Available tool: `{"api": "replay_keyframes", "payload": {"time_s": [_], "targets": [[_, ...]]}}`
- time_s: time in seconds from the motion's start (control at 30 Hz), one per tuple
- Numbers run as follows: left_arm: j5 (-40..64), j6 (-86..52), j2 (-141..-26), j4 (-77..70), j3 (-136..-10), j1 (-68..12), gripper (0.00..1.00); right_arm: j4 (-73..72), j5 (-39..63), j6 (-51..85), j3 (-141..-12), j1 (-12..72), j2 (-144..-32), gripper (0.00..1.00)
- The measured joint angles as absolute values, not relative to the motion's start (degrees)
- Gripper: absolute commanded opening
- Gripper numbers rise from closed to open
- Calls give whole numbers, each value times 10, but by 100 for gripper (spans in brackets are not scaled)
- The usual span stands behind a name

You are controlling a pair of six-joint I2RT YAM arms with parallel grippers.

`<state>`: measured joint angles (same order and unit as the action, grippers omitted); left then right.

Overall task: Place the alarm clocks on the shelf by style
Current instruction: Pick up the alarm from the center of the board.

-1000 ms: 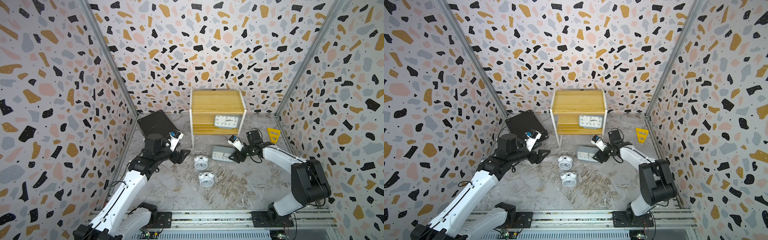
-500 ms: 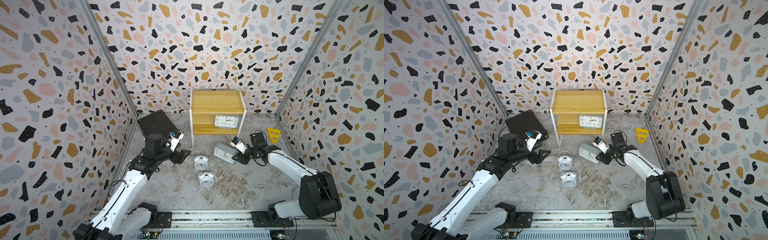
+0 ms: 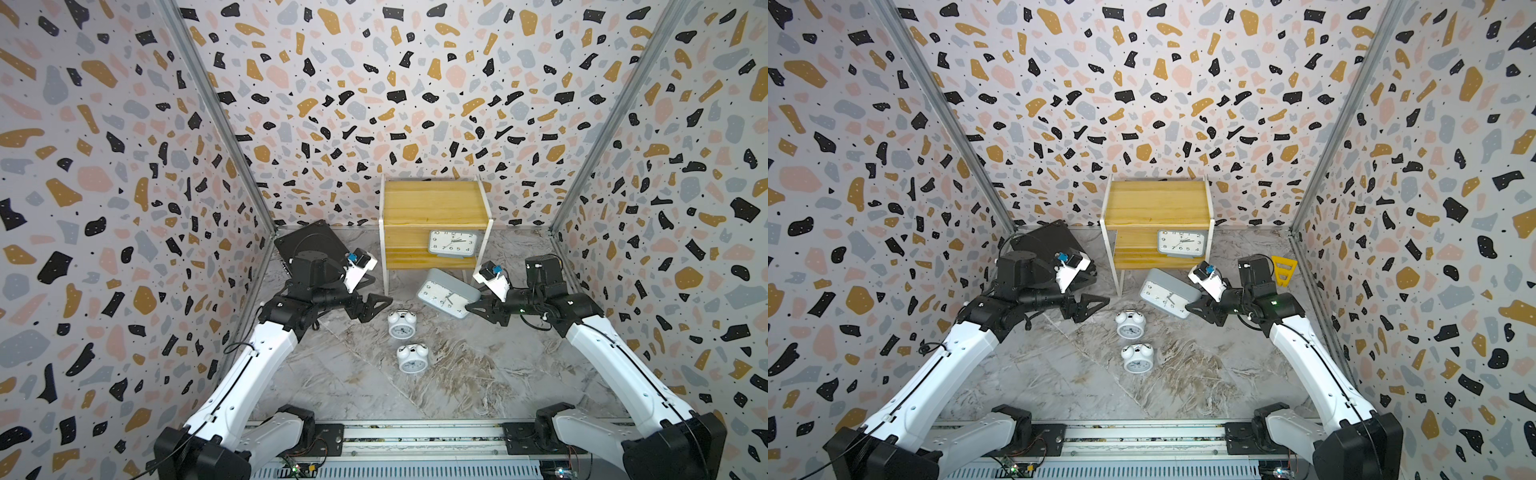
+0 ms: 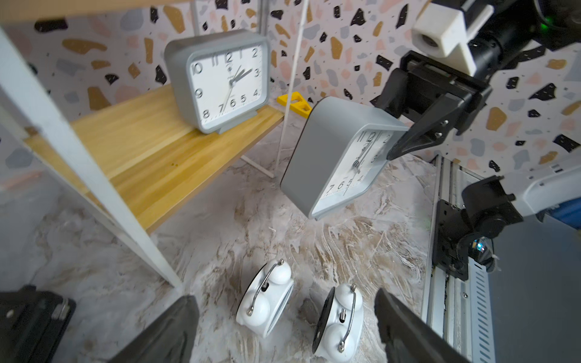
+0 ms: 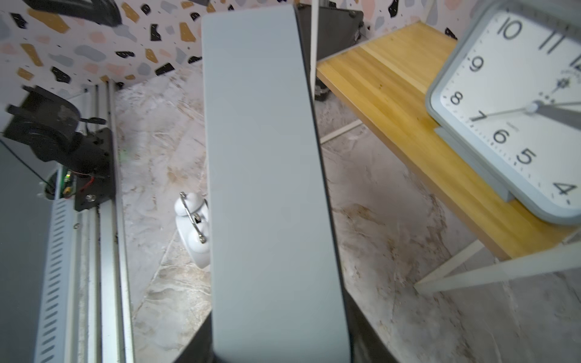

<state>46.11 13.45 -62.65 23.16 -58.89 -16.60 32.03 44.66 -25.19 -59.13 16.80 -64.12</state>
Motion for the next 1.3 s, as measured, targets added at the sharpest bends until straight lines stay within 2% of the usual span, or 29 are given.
{"api": "replay_keyframes", "payload": {"time_s": [0.17,0.47,0.7,1.0,1.3], "targets": [[493,178,-643,260,-623,-196,93,371,498,-274,-637,169,-642,20],[522,255,-701,330,-704,-242,93,435,532,-315,-673,176,-653,20],[541,280,-721,357,-723,-264,88,458,536,-329,-676,198,-657,21],[546,290,-733,366,-729,-273,75,474,536,-342,-688,217,-666,21],[557,294,-735,377,-740,-277,69,487,533,-351,-692,225,-668,21]]}}
